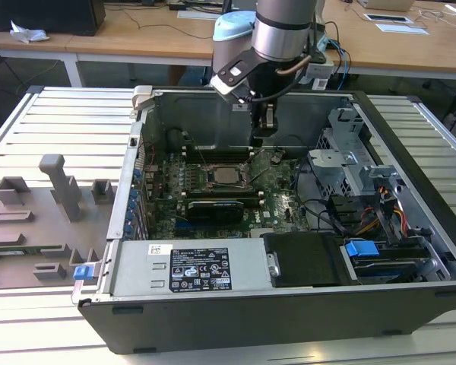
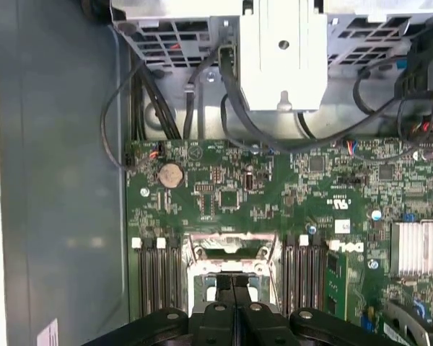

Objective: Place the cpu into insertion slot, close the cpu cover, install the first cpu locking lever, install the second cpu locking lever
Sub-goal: 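Close the cpu cover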

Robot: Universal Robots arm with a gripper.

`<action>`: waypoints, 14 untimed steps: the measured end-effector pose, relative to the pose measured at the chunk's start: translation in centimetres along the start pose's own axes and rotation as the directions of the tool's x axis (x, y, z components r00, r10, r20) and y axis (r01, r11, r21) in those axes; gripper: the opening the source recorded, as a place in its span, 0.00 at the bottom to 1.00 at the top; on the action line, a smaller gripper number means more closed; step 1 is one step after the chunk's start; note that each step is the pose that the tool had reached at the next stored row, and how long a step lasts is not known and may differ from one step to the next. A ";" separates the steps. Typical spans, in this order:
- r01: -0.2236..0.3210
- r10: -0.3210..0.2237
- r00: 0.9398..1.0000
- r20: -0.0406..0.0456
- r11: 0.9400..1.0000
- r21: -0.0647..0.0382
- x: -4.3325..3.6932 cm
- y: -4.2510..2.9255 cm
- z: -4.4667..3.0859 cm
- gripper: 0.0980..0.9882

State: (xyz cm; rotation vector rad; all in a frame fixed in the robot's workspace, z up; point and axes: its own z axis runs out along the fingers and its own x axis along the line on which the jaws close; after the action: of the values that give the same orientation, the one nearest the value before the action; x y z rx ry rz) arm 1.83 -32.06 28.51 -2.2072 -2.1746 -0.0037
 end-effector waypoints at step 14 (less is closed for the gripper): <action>0.001 -0.001 1.000 0.000 1.000 0.013 0.10 3.27 0.28 0.01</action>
State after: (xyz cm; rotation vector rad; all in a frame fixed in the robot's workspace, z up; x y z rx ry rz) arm 5.08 -32.01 28.13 -2.1998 -2.1690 0.0110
